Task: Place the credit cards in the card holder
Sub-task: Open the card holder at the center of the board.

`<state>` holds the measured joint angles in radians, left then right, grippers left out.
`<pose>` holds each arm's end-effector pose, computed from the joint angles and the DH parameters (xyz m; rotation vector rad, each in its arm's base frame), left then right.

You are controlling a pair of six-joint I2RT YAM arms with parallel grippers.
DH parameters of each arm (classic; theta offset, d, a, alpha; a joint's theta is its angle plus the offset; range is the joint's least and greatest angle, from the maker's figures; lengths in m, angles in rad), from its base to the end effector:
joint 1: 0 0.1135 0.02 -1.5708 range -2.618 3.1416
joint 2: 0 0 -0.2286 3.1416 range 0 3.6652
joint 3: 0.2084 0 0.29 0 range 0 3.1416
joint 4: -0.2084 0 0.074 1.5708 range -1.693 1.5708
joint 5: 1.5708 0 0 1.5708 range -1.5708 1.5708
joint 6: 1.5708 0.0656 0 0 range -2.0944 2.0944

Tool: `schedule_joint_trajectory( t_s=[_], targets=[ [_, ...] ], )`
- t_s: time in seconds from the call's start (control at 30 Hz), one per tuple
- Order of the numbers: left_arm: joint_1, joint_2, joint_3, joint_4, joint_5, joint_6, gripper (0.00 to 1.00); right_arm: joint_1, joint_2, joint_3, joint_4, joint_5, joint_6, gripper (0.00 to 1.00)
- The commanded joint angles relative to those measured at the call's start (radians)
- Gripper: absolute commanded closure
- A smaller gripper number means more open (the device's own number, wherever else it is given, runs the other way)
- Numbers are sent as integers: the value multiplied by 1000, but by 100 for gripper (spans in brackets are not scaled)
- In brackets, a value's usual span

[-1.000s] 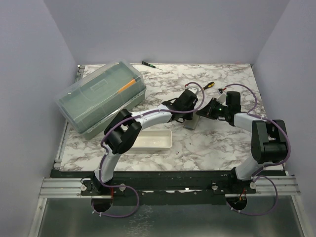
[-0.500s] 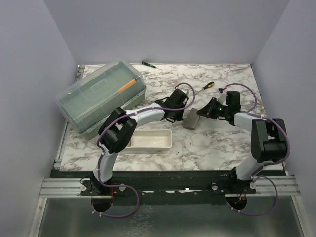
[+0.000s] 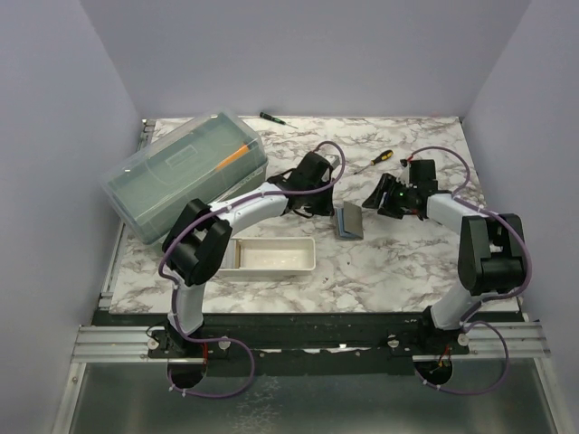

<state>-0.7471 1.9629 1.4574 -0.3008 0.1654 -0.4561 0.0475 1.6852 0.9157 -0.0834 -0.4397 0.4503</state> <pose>0.3453 -0.3345 0.1397 0.4450 2.4622 -0.7399 0.3776 0.0459 0.0858 0.2886 2.4391 0.7563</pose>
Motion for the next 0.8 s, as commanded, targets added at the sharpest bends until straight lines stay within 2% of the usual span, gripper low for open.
schedule_joint_trajectory(
  t_s=[0.0, 0.23, 0.37, 0.5, 0.53, 0.6, 0.63, 0.67, 0.77],
  targets=[
    [6, -84, 4, 25, 122, -19, 100, 51, -91, 10, -184, 180, -42, 34],
    [6, -76, 5, 41, 177, -43, 100, 190, -150, 17, -205, 250, -42, 21],
    [7, -82, -4, 43, 171, -42, 100, 247, -126, 20, -206, 290, -46, 19],
    [7, -84, -29, 36, 105, -35, 100, 304, -98, 37, -206, 343, -61, 18],
    [7, -76, -29, 26, 87, -30, 96, 322, -89, 48, -212, 370, -64, 18],
    [8, -51, -23, 4, 51, -19, 72, 352, -59, 70, -231, 426, -64, 17],
    [8, -41, -22, -2, 31, -19, 64, 361, -49, 76, -236, 434, -59, 17],
    [9, -33, -20, -4, 23, -19, 58, 364, -42, 73, -236, 457, -54, 17],
    [9, -12, -12, -5, 25, -18, 49, 367, -30, 57, -213, 450, -52, 17]
  ],
)
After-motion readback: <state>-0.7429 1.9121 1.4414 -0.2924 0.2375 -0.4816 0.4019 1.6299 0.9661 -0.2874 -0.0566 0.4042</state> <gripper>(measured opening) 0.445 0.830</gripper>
